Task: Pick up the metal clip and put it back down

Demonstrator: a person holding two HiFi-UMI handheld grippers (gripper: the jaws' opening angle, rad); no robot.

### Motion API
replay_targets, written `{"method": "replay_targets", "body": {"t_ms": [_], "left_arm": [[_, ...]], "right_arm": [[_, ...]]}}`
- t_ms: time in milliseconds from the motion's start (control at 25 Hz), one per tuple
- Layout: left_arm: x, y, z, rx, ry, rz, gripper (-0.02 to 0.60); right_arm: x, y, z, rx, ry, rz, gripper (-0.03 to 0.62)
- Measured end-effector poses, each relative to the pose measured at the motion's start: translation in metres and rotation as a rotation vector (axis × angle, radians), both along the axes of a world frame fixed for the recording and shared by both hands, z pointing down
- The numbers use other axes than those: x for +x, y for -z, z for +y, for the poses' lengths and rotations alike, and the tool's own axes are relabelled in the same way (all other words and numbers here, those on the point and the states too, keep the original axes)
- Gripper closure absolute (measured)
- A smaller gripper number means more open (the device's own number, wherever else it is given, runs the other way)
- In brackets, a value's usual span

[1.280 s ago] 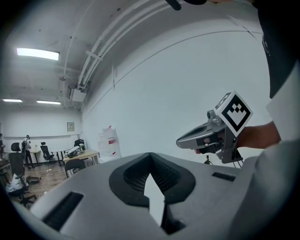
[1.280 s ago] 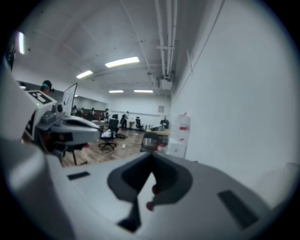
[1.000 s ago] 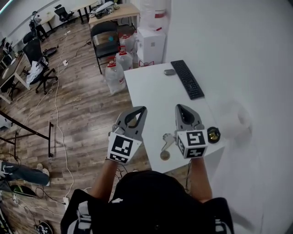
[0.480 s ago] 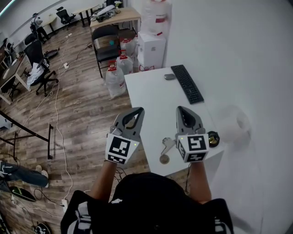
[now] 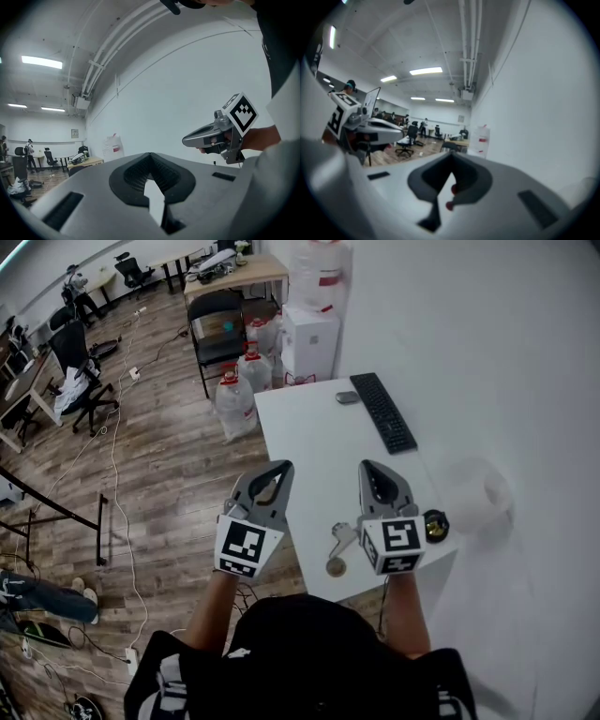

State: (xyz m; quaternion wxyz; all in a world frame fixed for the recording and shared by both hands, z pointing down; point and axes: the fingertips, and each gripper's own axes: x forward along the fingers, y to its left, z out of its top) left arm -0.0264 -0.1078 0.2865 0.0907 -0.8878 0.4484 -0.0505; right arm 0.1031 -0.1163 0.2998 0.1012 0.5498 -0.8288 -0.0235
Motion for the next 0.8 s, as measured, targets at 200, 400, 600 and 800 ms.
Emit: {"method": "replay_targets", "body": {"t_ms": [200, 400, 600, 800], "left_arm": [[-0.004, 0.002, 0.002, 0.0, 0.011, 0.024, 0.557], [-0.006, -0.001, 0.0, -0.011, 0.012, 0.038, 0.557], [-0.008, -0.002, -0.002, -0.005, 0.03, 0.043, 0.557], [-0.008, -0.001, -0.002, 0.0, 0.033, 0.047, 0.557]], "right_arm": [[0.0, -0.002, 0.001, -0.005, -0.001, 0.004, 0.56], [0.0, -0.005, 0.0, -0.009, -0.003, 0.007, 0.56], [0.003, -0.01, -0.002, -0.021, -0.003, 0.017, 0.56], [0.006, -0.014, -0.002, -0.028, -0.01, 0.02, 0.56]]}}
